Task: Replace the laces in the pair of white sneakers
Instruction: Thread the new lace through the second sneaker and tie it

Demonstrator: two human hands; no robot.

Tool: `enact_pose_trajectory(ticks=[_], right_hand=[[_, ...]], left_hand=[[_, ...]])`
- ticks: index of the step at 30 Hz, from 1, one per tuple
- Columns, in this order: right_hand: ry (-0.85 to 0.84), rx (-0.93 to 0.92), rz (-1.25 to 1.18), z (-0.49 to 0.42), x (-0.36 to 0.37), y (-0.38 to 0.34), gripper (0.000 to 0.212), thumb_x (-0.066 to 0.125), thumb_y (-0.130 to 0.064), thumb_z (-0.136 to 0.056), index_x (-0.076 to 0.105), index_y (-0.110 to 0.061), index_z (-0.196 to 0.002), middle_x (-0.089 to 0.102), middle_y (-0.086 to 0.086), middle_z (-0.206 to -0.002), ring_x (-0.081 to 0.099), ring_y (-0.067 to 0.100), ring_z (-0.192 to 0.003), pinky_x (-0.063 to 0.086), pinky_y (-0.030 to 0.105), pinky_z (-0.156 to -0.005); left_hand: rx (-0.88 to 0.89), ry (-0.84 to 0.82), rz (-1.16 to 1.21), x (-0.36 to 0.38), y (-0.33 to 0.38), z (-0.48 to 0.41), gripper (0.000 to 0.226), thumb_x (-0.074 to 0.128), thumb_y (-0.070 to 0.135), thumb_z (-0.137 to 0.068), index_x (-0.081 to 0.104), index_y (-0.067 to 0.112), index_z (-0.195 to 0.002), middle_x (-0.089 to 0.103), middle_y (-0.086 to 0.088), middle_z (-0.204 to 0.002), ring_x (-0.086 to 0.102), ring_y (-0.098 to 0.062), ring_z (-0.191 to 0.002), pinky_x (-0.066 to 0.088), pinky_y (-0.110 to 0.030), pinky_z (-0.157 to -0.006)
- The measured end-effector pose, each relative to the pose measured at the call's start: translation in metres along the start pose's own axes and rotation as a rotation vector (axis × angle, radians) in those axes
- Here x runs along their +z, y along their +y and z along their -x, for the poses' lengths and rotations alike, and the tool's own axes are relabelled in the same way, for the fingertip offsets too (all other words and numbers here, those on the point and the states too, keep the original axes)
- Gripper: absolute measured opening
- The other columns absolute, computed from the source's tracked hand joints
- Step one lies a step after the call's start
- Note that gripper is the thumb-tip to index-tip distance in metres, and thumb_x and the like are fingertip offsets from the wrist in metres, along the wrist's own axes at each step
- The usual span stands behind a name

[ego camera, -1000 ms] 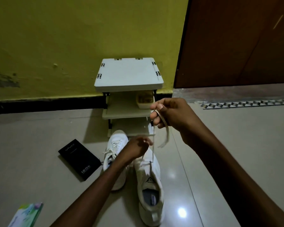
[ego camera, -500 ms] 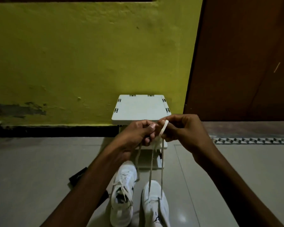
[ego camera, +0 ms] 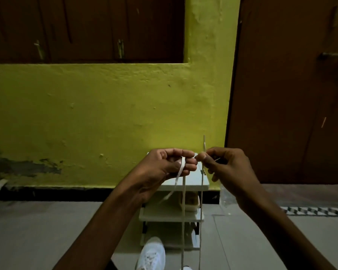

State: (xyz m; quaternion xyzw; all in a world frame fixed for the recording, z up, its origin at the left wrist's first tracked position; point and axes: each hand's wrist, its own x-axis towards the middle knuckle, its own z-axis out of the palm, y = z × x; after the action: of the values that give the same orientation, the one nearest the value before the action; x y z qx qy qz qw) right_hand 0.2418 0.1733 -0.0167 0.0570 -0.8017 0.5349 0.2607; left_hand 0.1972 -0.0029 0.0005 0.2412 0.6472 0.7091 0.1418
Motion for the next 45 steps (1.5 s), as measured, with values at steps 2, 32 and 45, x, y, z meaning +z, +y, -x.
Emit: enact_pose_trajectory(ticks=[2,32,45], right_hand=[[0.011,-0.001,-0.034,-0.003,0.002,-0.001,0.012,0.064,-0.031,-0.086,0.072,-0.023,-0.082,0.068,-0.001,-0.075,0.061,0.008,-0.064,0.050,0.020,-0.054],[-0.268,0.549,0.490,0.126,0.048,0.217,0.020,0.066,-0.023,-0.088,0.071,-0.019,-0.069,0.071,-0.002,-0.060,0.067,0.008,-0.056,0.059,0.032,-0.069],[-0.224,0.792,0.397,0.176,0.090,0.282,0.028,0.073,-0.040,-0.079,0.067,-0.021,-0.058,0.066,-0.006,-0.059,0.064,0.011,-0.065,0.051,0.025,-0.063]], left_hand=[[0.058,-0.003,0.013,0.001,0.003,0.001,0.028,0.065,-0.001,-0.081,0.067,0.001,-0.108,0.074,-0.015,-0.098,0.072,-0.022,-0.092,0.059,-0.028,-0.080],[-0.235,0.140,-0.737,0.006,-0.259,0.017,0.022,0.060,0.016,-0.093,0.068,0.025,-0.074,0.063,0.008,-0.061,0.059,-0.009,-0.057,0.047,-0.025,-0.059],[-0.474,0.211,-0.699,0.010,-0.356,0.029,0.016,0.062,0.021,-0.090,0.063,0.018,-0.074,0.068,-0.001,-0.079,0.063,-0.021,-0.075,0.049,-0.031,-0.073]])
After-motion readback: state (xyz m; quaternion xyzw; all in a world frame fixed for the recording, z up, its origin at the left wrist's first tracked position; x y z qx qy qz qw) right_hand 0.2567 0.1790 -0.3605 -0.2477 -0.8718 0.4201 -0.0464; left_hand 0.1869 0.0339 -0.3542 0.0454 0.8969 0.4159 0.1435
